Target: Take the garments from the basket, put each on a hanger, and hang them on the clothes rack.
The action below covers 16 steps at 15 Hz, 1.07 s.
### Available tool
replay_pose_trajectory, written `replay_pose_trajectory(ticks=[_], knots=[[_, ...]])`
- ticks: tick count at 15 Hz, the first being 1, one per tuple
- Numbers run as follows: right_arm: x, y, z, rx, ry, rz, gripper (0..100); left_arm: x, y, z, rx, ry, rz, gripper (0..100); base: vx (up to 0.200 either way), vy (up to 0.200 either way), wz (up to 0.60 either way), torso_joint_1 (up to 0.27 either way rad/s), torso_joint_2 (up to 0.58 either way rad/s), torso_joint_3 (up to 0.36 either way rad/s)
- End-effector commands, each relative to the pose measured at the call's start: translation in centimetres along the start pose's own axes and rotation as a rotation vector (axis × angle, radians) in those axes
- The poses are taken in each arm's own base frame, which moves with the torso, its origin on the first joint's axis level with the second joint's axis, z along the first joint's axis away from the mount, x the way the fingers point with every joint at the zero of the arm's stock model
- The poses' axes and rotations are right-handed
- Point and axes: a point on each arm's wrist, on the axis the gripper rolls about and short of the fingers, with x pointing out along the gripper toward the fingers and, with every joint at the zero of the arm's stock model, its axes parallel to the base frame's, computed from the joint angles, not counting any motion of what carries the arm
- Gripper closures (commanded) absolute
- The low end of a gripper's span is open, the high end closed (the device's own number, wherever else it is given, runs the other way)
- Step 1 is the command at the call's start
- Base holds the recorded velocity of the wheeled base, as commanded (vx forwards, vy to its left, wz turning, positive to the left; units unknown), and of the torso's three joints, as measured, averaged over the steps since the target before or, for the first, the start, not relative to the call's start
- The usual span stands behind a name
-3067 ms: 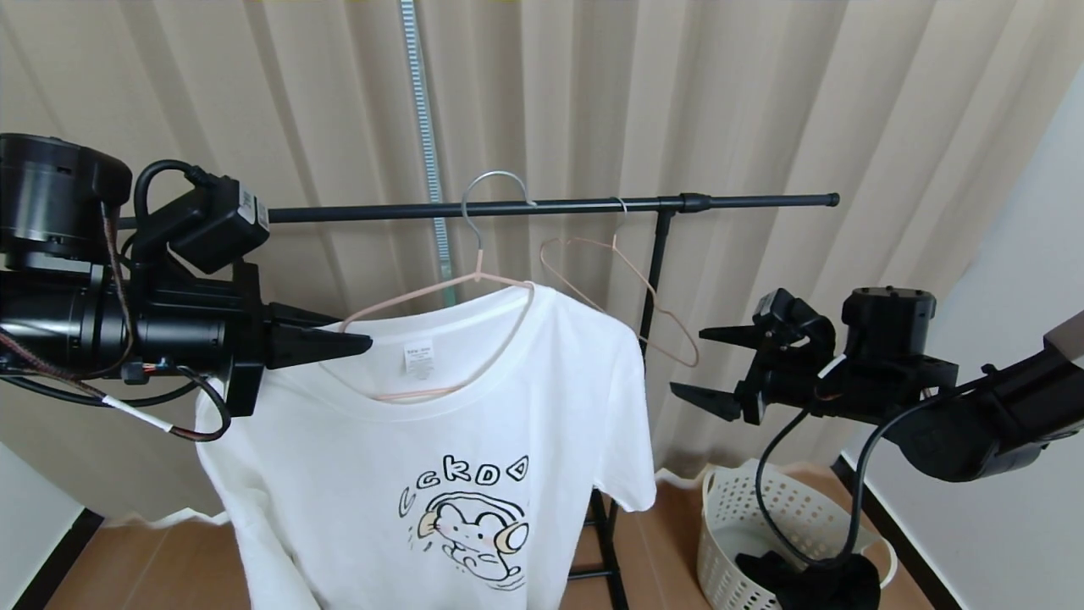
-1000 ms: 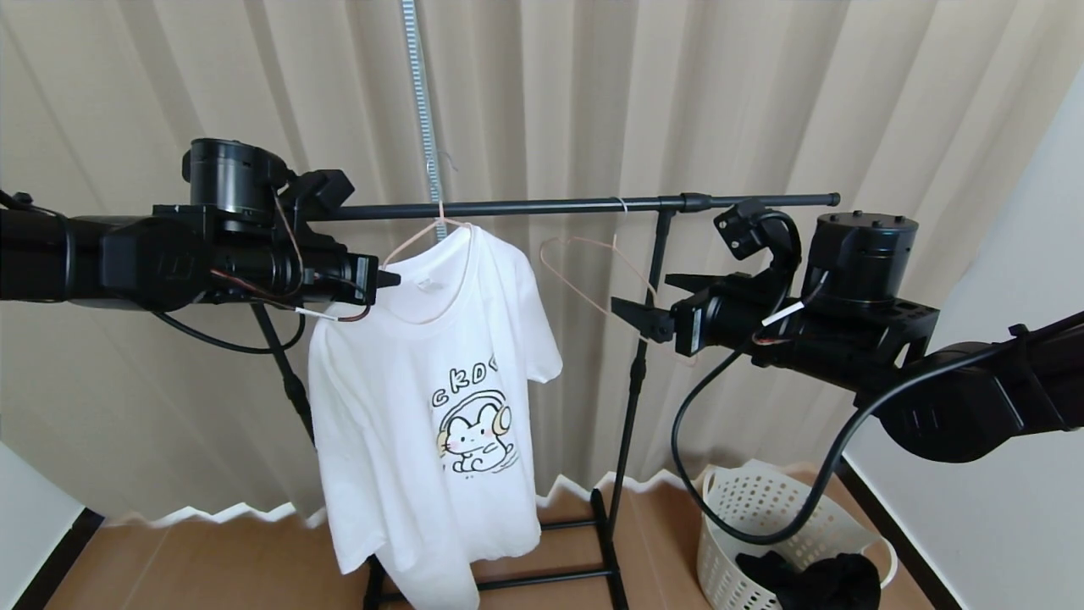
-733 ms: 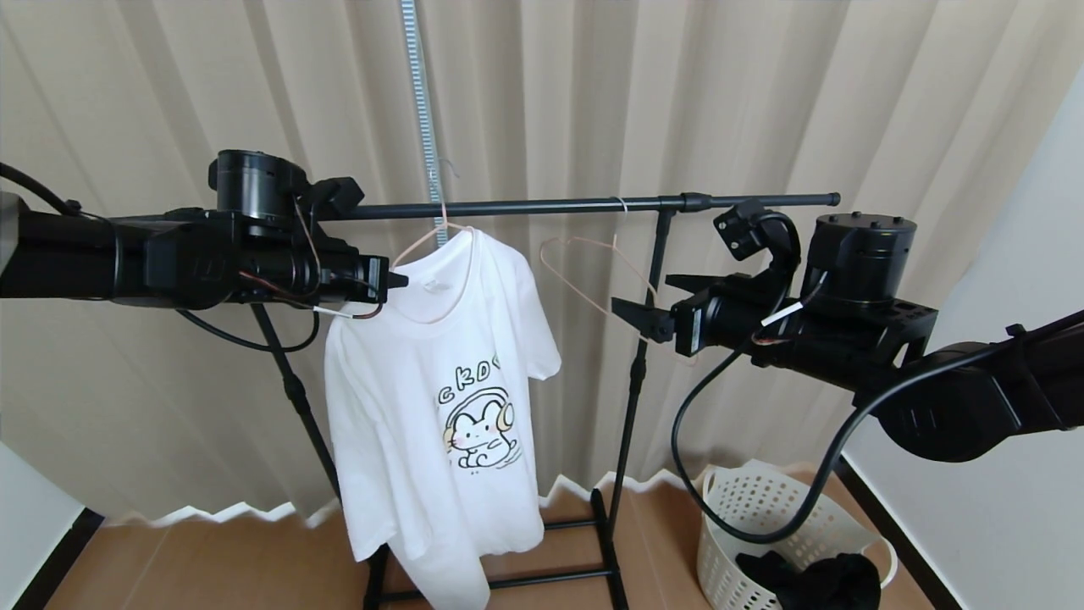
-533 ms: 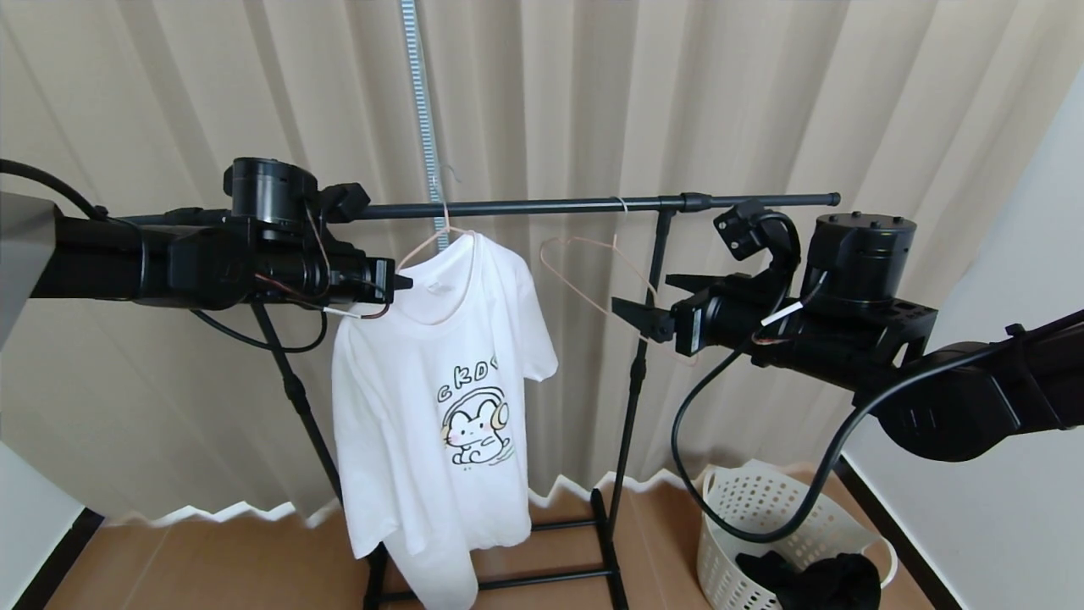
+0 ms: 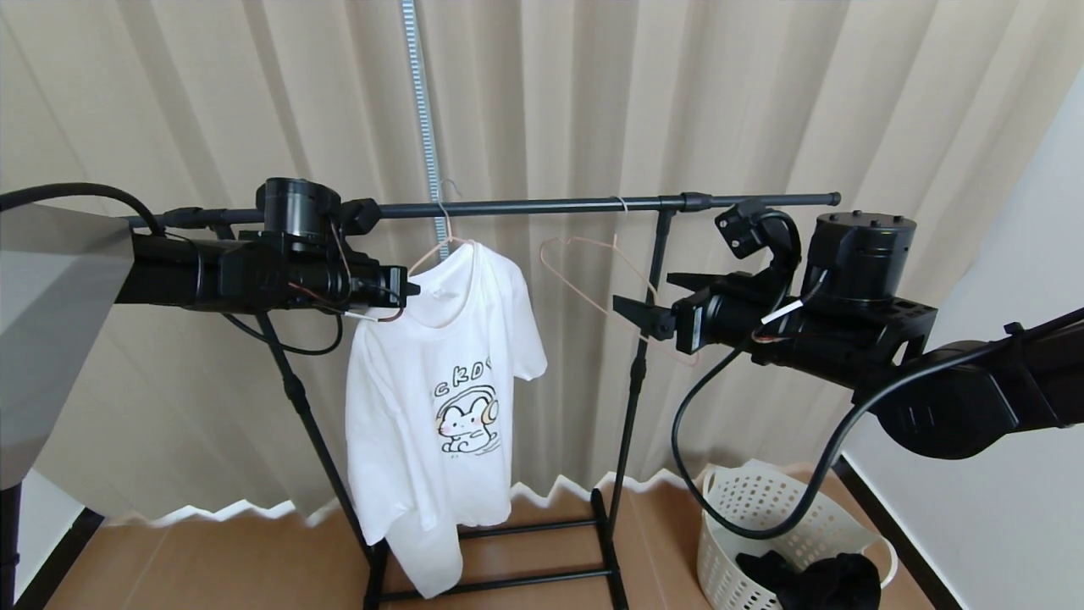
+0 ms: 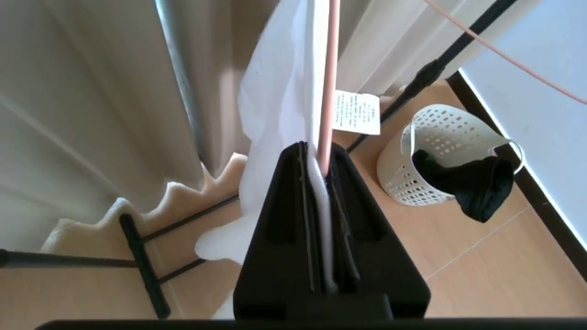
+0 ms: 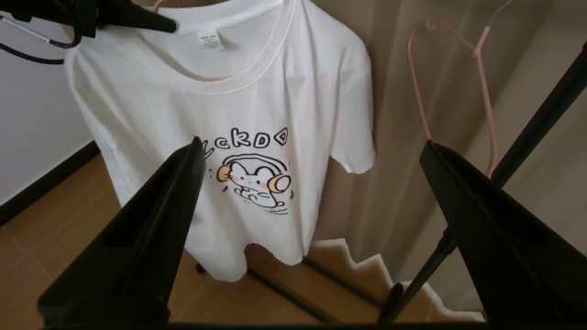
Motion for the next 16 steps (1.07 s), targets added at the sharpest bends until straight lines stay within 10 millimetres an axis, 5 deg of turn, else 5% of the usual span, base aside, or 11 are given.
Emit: replay_pose_trajectory(ticks=[1,10,11,15,16], knots=[[0.1,0.0,-0.1,0.001,0.003,0.0,0,0.5,0.2,-0.4,-0.004,0.012,0.0,100,0.0,0.0,0.0,0.0,0.0,0.0],[0.1,0.0,-0.1,0.0,0.001,0.0,0,0.7,0.2,-0.6,-0.006,0.018,-0.002,100,0.0,0.0,0.0,0.0,0.0,0.0],[0.1,0.0,-0.2,0.001,0.004,0.0,0,0.7,0.1,-0.5,-0.004,0.015,-0.003,0,0.0,0.0,0.0,0.0,0.0,0.0],[0.1,0.0,-0.1,0.001,0.003,0.0,0,-1.3,-0.7,0.2,0.0,0.002,-0.006,0,0.0,0.0,0.0,0.0,0.0,0.0],[-0.1,0.0,0.1,-0.001,-0.005,0.001,0,-3.1,-1.2,0.7,0.007,-0.014,-0.004,0,0.0,0.0,0.0,0.0,0.0,0.0]])
